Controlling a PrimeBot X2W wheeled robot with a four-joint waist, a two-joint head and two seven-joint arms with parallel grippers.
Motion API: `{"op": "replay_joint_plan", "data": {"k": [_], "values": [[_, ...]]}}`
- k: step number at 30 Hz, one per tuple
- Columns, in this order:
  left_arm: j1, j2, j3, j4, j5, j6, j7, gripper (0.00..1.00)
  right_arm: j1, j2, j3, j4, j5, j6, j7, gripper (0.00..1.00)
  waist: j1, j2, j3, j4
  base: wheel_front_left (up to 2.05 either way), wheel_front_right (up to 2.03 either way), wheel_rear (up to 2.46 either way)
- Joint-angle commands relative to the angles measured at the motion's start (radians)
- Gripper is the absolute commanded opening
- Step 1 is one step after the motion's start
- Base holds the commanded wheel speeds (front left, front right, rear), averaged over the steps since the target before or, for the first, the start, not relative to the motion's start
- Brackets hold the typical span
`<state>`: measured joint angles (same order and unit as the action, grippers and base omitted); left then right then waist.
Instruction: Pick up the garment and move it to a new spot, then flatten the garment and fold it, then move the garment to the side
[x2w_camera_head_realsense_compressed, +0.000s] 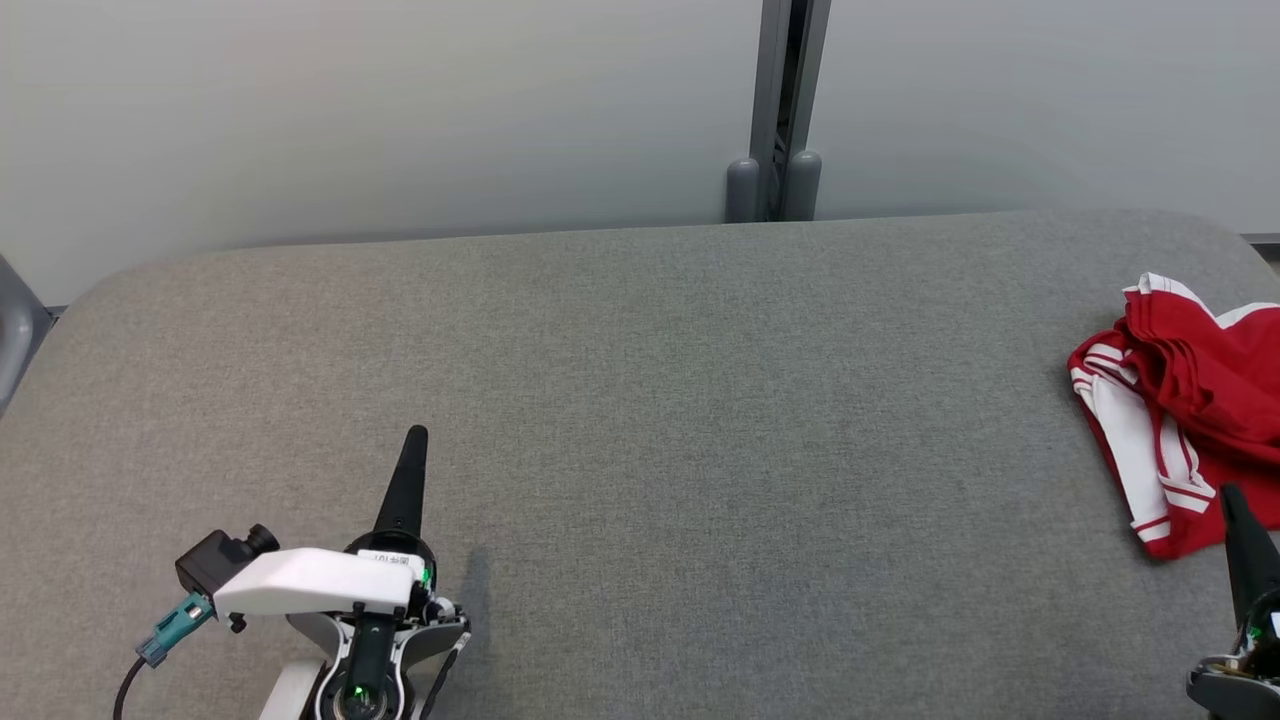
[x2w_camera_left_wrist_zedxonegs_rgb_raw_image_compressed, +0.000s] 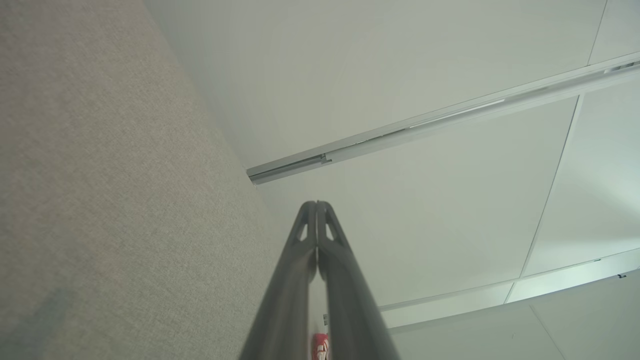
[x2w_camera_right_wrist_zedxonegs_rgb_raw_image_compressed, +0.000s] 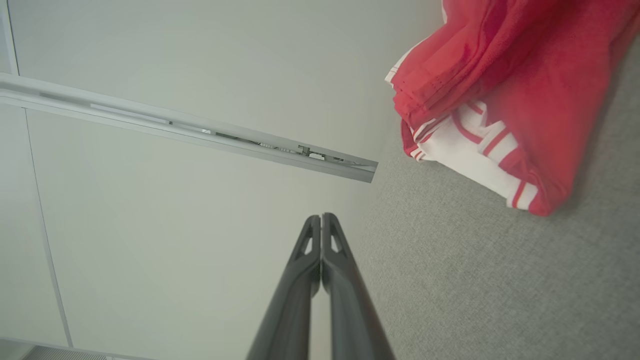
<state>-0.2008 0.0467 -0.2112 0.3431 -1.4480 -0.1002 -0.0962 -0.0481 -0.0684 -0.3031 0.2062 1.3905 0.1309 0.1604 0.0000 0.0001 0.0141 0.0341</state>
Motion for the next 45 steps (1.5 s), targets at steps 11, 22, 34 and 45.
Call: {"op": "replay_joint_plan", "data": {"k": [11,22,34,45], "values": [[-0.042,0.005,-0.002,0.012,-0.089,-0.016,0.015,0.00,0.002,-0.007,-0.038,-0.010,0.090,0.000,0.039,0.00,0.0000,-0.0001,-0.002,-0.011,0.00,0.00,0.00],[-0.056,0.006,-0.004,0.026,-0.161,-0.025,0.025,0.00,0.002,-0.006,-0.070,-0.009,0.164,0.000,0.071,0.00,0.0000,-0.0001,-0.005,-0.022,0.00,0.00,0.00],[-0.072,0.006,-0.007,0.040,-0.236,-0.035,0.037,0.00,0.002,-0.004,-0.103,-0.008,0.237,0.000,0.104,0.00,0.0000,-0.0001,-0.008,-0.035,0.00,0.00,0.00],[-0.071,0.006,-0.006,0.039,-0.233,-0.033,0.037,0.00,0.000,0.000,-0.105,-0.008,0.230,0.000,0.105,0.00,0.0000,-0.0001,-0.008,-0.035,0.00,0.00,0.00]]}}
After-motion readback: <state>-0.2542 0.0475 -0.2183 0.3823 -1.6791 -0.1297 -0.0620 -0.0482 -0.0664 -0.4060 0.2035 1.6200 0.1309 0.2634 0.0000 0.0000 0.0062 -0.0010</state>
